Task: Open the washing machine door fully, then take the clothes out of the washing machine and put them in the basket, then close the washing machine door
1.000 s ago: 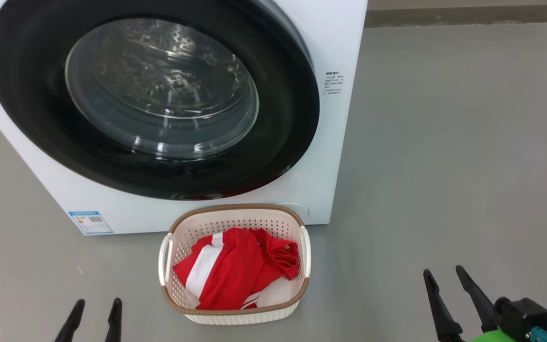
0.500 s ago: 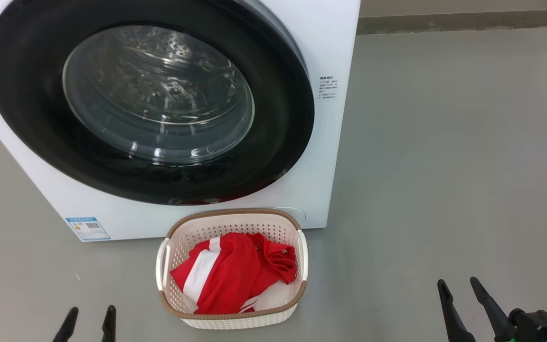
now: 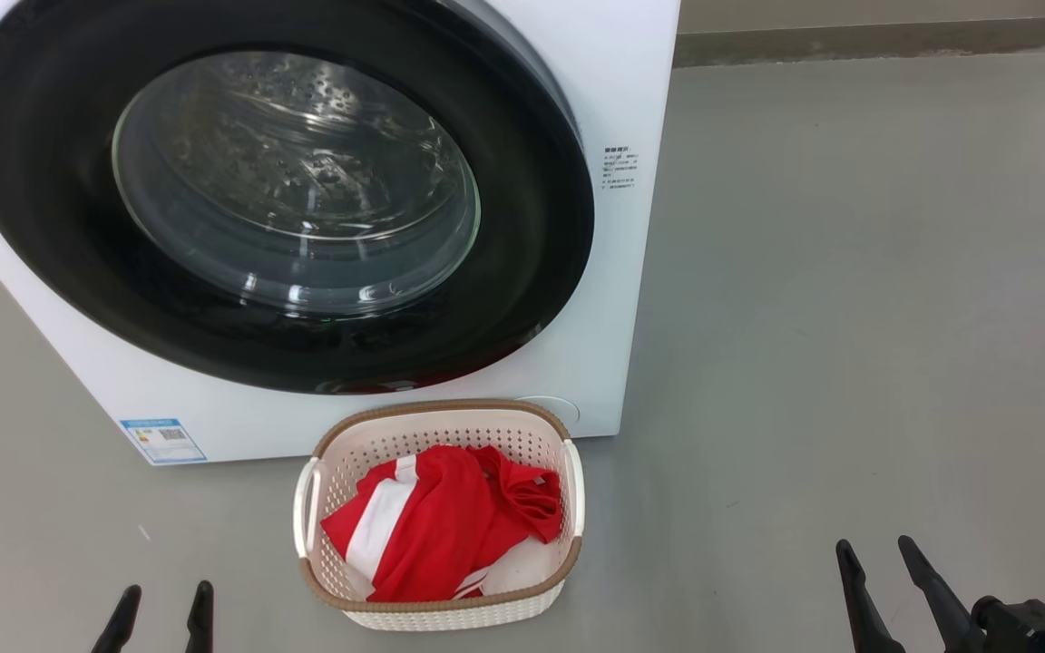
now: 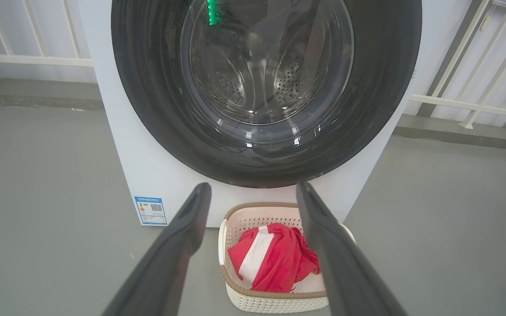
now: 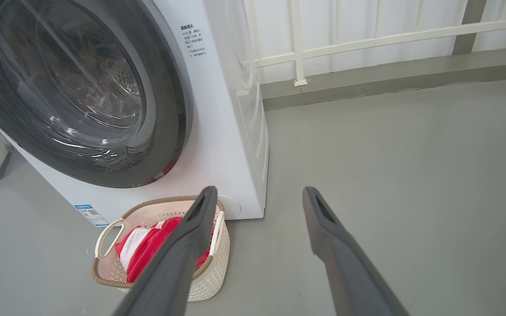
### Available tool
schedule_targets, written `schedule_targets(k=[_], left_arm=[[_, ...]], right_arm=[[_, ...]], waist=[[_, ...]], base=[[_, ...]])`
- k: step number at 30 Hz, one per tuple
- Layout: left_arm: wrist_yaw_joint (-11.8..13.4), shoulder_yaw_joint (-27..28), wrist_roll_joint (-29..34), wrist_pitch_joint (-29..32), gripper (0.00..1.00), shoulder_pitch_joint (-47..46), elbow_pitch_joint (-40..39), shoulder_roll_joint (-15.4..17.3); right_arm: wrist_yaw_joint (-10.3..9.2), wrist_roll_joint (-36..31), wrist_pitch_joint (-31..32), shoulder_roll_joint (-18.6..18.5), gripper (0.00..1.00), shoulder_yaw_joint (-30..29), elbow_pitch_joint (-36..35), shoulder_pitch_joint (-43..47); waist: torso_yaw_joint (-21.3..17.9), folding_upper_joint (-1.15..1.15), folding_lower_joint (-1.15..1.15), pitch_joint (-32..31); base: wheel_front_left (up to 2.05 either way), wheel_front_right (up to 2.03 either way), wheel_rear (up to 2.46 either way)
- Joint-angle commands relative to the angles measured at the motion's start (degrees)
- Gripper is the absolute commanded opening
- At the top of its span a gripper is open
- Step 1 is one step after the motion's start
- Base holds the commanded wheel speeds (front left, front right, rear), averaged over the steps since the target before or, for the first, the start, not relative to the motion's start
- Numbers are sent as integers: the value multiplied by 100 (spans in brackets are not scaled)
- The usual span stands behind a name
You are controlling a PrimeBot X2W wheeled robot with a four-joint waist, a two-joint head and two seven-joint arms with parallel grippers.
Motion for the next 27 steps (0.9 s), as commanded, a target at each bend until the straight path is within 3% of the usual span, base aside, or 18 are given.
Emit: schedule_targets(k=[1, 10, 11, 18, 23, 27], left_arm=[[-32, 247, 44, -51, 100, -145, -152, 62], [-32, 354, 55, -51, 100, -144, -94, 7], [0, 124, 2, 0, 0, 0, 17, -72], [7, 34, -62, 54, 0, 7, 349, -292], [5, 51, -402, 157, 0, -56, 345, -317], [4, 59, -629, 221, 0, -102, 350, -333]], right_arm=[[-6, -33, -22, -68, 100, 110, -138, -104], [-6, -38, -22, -54, 100, 130, -132, -151], [0, 0, 0, 20, 0, 1, 0, -2], [0, 54, 32, 121, 0, 21, 339, 25], [0, 401, 130, 116, 0, -3, 305, -36], [-1, 630, 195, 114, 0, -18, 293, -83]], waist=[[-1, 0, 0, 3], [-31, 0, 0, 18], [-31, 0, 0, 17], [-34, 0, 0, 20], [-30, 0, 13, 4], [-27, 0, 1, 13]], base=[[0, 0, 0], [0, 0, 0], [0, 0, 0], [0, 0, 0], [0, 0, 0], [0, 0, 0]])
